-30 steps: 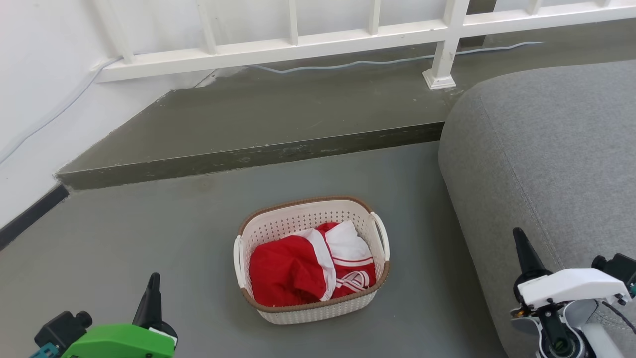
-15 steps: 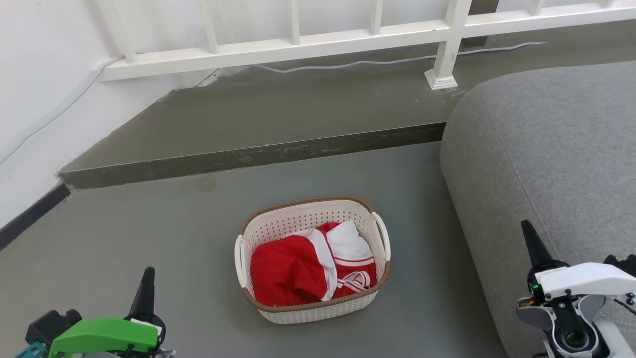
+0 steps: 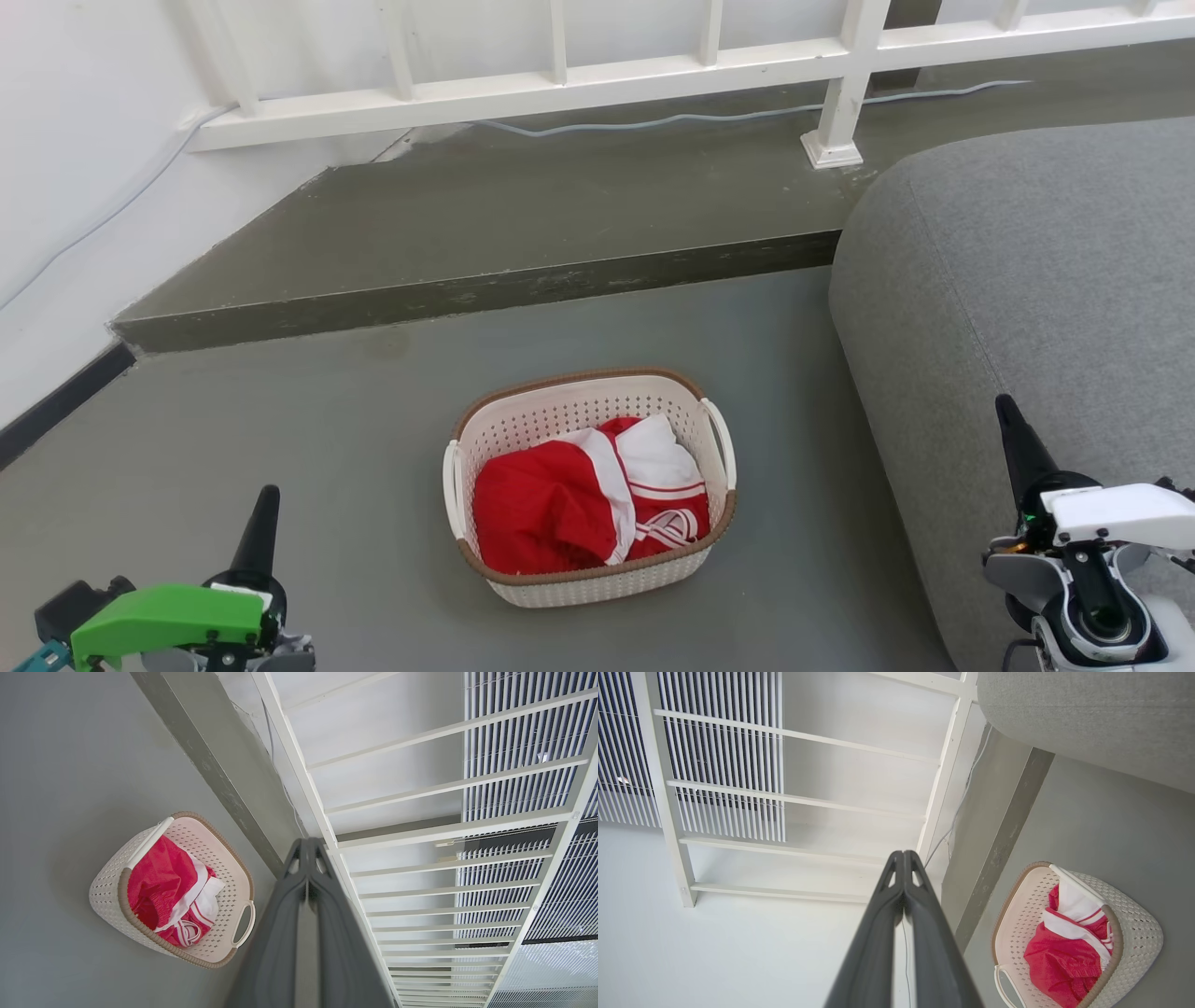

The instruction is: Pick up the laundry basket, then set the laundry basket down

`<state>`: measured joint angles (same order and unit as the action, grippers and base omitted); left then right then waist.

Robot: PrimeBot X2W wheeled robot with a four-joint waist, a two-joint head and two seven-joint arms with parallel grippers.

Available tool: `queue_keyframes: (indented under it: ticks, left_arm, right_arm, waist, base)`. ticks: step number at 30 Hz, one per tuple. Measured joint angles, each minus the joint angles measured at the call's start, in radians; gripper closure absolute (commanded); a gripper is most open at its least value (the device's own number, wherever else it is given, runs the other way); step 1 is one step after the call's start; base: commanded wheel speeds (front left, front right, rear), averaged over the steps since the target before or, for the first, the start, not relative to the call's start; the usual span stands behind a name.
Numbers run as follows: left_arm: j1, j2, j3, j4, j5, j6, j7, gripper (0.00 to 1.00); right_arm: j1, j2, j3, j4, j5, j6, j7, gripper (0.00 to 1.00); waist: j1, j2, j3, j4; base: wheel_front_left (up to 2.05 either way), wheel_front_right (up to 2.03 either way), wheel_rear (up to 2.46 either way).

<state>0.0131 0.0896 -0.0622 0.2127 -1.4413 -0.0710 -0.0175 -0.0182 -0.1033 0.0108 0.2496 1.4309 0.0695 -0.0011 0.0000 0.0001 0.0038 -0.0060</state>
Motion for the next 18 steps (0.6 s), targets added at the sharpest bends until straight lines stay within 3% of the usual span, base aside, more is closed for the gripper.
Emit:
queue_keyframes:
  ticks: [18]
  left_arm:
    - [-0.043,0.004,0.037,0.033,-0.226,-0.036,0.044,1.0]
  right_arm:
    - [-0.026,0.012,-0.066,0.011,0.213,0.04,0.047,1.0]
  waist:
    - [0.0,0.0,0.0,0.006]
  base:
    - [0.0,0.0,0.0]
